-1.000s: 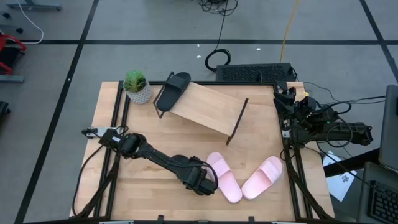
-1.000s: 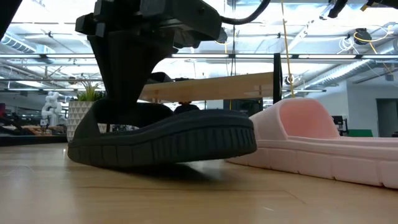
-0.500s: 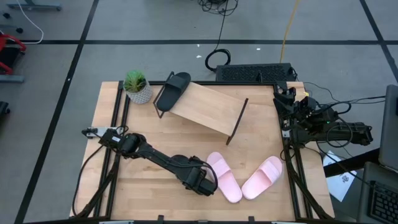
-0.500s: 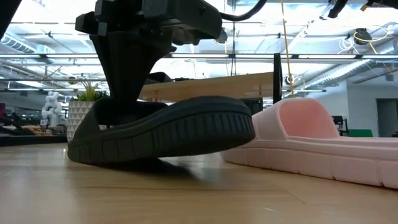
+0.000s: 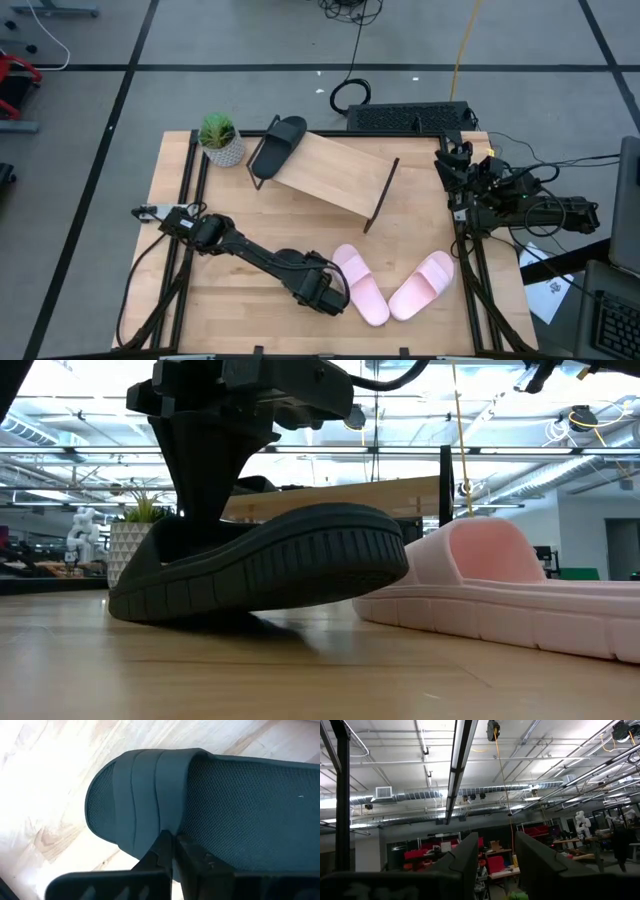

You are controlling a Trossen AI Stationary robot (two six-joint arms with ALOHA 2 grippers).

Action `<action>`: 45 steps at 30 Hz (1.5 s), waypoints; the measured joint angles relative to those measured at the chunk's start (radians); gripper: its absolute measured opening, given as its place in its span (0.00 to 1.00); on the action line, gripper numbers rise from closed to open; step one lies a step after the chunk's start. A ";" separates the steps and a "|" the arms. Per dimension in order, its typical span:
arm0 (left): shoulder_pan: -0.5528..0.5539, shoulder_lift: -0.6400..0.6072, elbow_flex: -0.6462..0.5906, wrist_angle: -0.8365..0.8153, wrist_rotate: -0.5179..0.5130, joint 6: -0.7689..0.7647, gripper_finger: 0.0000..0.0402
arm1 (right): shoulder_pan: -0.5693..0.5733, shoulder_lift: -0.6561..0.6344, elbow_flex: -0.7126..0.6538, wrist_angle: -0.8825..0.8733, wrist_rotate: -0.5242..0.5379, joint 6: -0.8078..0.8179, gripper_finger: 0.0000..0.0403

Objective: Pick and place slides into the shelf
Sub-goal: Put the black slipper on the shelf

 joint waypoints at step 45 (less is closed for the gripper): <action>-0.016 -0.133 0.000 0.000 -0.116 0.032 0.00 | 0.000 0.000 0.000 -0.033 0.000 0.000 0.30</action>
